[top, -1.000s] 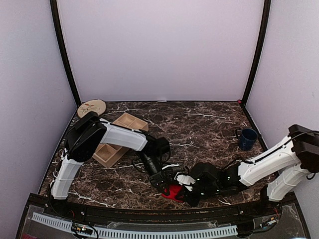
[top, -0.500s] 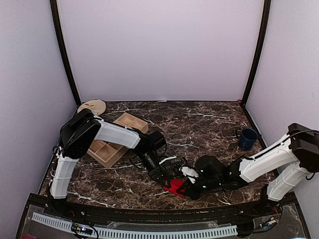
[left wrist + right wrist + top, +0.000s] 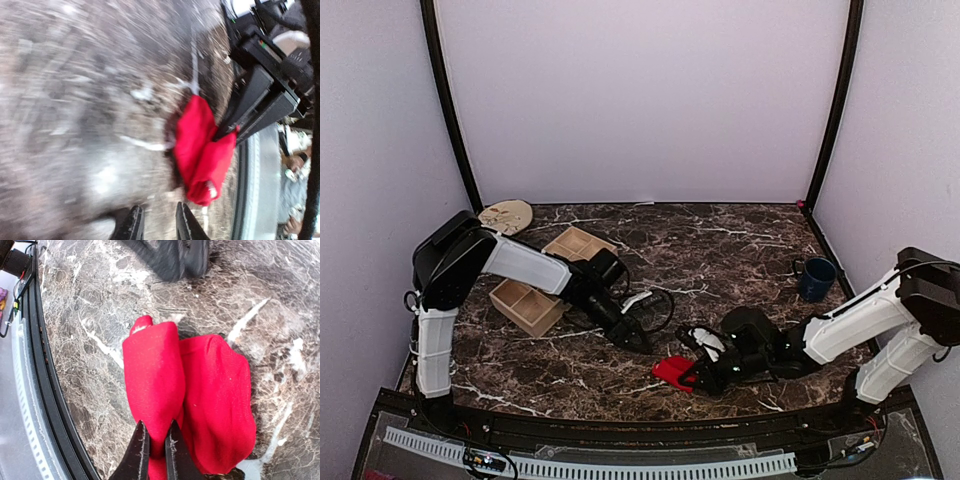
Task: Roll the socks
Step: Roll the sock at the center of the board.
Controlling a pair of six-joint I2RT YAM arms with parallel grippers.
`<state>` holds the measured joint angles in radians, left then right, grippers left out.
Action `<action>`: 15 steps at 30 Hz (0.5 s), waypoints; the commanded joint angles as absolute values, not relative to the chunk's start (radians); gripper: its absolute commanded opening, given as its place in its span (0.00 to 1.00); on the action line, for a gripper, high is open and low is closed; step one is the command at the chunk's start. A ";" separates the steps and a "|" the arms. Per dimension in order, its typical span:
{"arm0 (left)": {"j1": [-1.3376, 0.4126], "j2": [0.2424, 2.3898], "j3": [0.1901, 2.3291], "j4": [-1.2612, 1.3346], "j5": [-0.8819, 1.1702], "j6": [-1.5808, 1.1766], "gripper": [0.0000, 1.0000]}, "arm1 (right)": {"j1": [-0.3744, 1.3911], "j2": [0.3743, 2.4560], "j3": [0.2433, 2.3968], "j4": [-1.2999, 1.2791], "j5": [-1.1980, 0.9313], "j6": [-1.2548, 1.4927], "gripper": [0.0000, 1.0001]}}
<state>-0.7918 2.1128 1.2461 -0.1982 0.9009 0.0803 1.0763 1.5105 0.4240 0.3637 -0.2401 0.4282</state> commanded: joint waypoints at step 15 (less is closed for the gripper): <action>-0.899 1.816 0.818 0.529 0.532 0.206 0.29 | 0.921 1.587 0.353 0.469 -0.510 0.728 0.00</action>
